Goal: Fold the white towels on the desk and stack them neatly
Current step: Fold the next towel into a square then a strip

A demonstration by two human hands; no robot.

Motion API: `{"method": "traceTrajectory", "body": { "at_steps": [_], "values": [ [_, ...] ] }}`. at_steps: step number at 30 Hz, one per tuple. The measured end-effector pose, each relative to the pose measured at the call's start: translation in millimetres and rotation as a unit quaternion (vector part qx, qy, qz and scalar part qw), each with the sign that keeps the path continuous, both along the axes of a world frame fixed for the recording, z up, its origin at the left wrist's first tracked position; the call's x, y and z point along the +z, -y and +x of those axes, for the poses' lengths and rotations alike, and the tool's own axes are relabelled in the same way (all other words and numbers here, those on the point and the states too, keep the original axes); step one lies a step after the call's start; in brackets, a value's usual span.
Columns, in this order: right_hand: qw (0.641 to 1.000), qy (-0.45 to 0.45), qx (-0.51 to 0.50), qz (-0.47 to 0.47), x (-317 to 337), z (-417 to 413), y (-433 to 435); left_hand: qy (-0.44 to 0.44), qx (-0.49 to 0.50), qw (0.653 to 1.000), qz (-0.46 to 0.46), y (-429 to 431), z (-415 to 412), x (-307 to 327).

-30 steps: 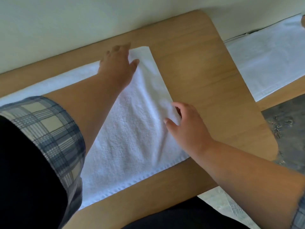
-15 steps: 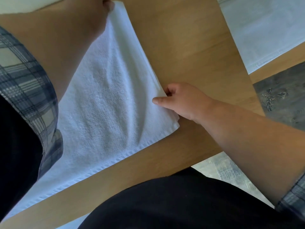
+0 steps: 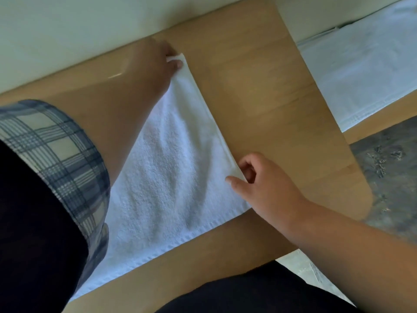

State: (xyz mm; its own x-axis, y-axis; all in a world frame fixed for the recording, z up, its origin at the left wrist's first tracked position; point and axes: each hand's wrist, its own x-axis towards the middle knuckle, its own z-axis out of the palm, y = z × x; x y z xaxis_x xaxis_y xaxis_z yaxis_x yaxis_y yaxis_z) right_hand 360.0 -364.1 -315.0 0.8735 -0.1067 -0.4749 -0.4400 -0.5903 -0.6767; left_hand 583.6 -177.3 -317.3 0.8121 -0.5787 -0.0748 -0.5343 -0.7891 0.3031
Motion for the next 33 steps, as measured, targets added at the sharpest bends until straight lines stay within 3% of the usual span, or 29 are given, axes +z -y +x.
{"method": "traceTrajectory", "body": {
  "at_steps": [1,2,4,7,10,14,16,18,20,25,30,33],
  "values": [
    [1.0,-0.013,0.009,-0.01,0.1,-5.0,0.1,-0.038,0.174,0.983,-0.043,15.5,31.2,8.8],
    [0.999,-0.035,0.03,-0.02,-0.6,-7.9,0.7,-0.029,0.213,0.976,-0.027,8.9,46.3,3.2],
    [0.996,-0.065,0.059,-0.027,-1.2,-7.2,1.8,-0.016,0.219,0.971,-0.089,6.3,63.5,-7.5],
    [0.996,-0.069,0.046,-0.032,-2.6,-1.9,2.3,0.025,0.213,0.974,-0.067,4.9,66.0,-15.1],
    [0.997,-0.048,0.02,-0.063,-4.7,-3.2,-3.8,0.073,0.229,0.97,0.024,13.1,65.4,-19.9],
    [0.997,-0.031,-0.028,-0.07,-6.0,-7.0,-11.4,0.1,0.24,0.964,-0.064,25.7,20.9,-15.4],
    [0.988,0.091,-0.003,-0.126,-3.5,-8.5,-12.9,0.104,0.214,0.967,-0.092,20.1,-19.0,-12.3],
    [0.951,0.242,0.08,-0.172,-3.4,-5.3,-22.0,0.052,0.183,0.979,-0.069,11.1,-61.1,-15.7],
    [0.926,0.285,0.178,-0.172,-7.6,1.7,-35.1,-0.016,0.169,0.986,0.005,2.5,-81.8,-27.3],
    [0.888,0.154,0.352,-0.253,-29.3,-3.0,-49.3,-0.031,0.136,0.985,0.102,4.0,-53.9,-41.4],
    [0.879,0.173,0.345,-0.28,-37.4,-5.6,-48.1,-0.031,0.099,0.985,0.137,4.1,1.8,-38.7],
    [0.88,0.153,0.349,-0.285,-37.6,-5.1,-49.9,-0.039,0.104,0.988,0.112,0.9,-1.7,-32.6]
  ]
}}
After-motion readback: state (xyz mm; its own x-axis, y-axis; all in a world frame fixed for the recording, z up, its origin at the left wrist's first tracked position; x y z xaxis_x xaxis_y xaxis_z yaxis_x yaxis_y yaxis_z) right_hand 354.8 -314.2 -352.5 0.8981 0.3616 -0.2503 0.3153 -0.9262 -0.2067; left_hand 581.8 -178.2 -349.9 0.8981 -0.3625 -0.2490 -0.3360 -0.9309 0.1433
